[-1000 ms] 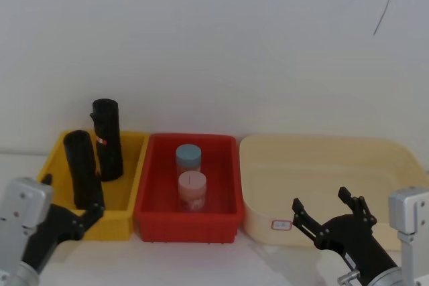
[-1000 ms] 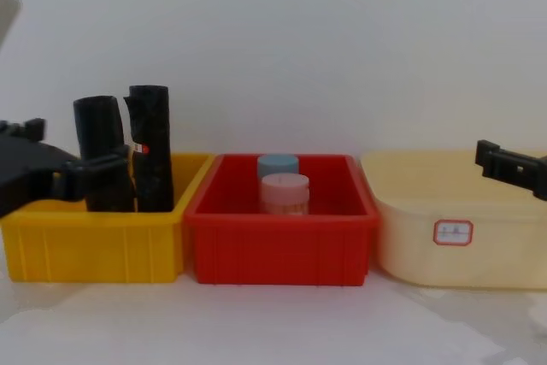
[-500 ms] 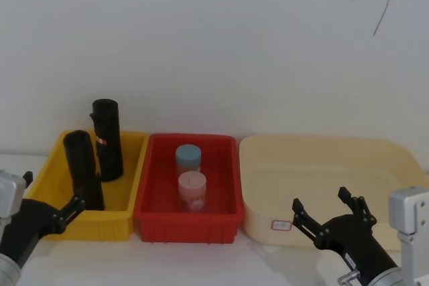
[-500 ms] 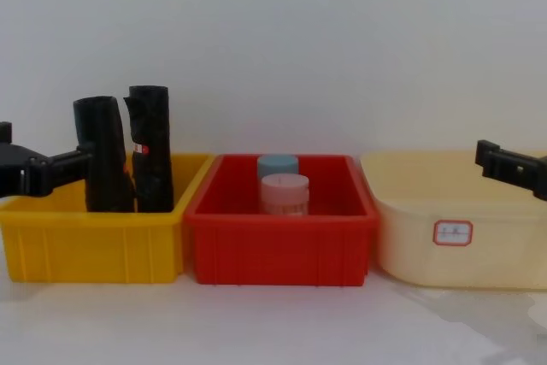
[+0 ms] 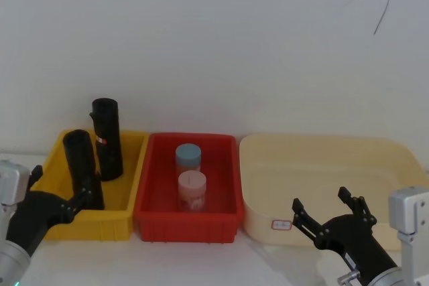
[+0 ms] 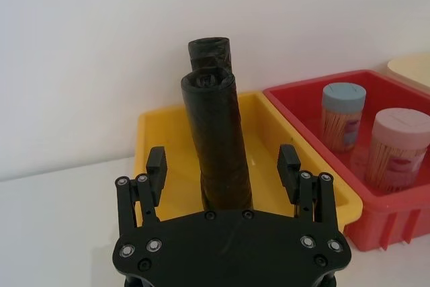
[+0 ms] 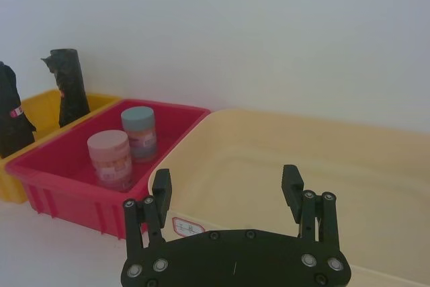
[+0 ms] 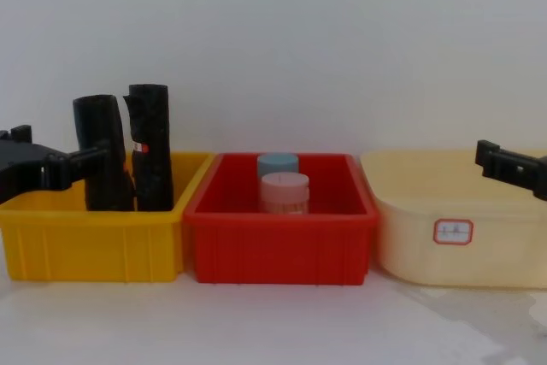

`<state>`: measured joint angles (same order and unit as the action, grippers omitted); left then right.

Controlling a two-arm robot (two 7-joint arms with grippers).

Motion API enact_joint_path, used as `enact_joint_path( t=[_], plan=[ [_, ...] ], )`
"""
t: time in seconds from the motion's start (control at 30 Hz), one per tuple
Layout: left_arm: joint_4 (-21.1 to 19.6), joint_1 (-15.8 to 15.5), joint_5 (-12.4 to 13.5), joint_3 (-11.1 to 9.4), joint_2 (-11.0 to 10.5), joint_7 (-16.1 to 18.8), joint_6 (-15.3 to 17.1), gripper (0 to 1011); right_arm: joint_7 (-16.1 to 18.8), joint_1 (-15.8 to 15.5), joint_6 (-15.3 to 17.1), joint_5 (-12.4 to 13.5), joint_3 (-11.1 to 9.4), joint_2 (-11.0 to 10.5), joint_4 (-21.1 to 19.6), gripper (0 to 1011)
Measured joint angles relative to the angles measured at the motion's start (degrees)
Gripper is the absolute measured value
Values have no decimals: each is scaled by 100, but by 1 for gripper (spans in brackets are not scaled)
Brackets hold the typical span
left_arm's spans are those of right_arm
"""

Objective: Pick up the garbage bag with the one hand and transfer it to the other hand.

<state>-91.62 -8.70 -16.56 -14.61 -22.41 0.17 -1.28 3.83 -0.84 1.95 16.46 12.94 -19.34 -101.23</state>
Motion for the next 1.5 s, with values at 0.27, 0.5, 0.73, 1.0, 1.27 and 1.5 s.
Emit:
enact_joint_path(
  t=[0.27,0.5,0.73,1.0,1.27,1.5],
  plan=[
    [302,-238,-18,-8,147,-108,-108,1001,0,0,0,0,0,0,0,999],
    [588,-473,14,-31,257,-178,-191,1001,0,0,0,0,0,0,0,1000],
    [924,-735,80,-55,373,-241,-276,1001,0,0,0,0,0,0,0,1000],
    [1277,-986,125,-68,494,-310,-357,1001,0,0,0,0,0,0,0,999],
    [1615,-1202,135,-56,626,-374,-452,1001,0,0,0,0,0,0,0,1000],
    [1868,-1337,122,-12,734,-421,-527,996,0,0,0,0,0,0,0,1000]
  ],
)
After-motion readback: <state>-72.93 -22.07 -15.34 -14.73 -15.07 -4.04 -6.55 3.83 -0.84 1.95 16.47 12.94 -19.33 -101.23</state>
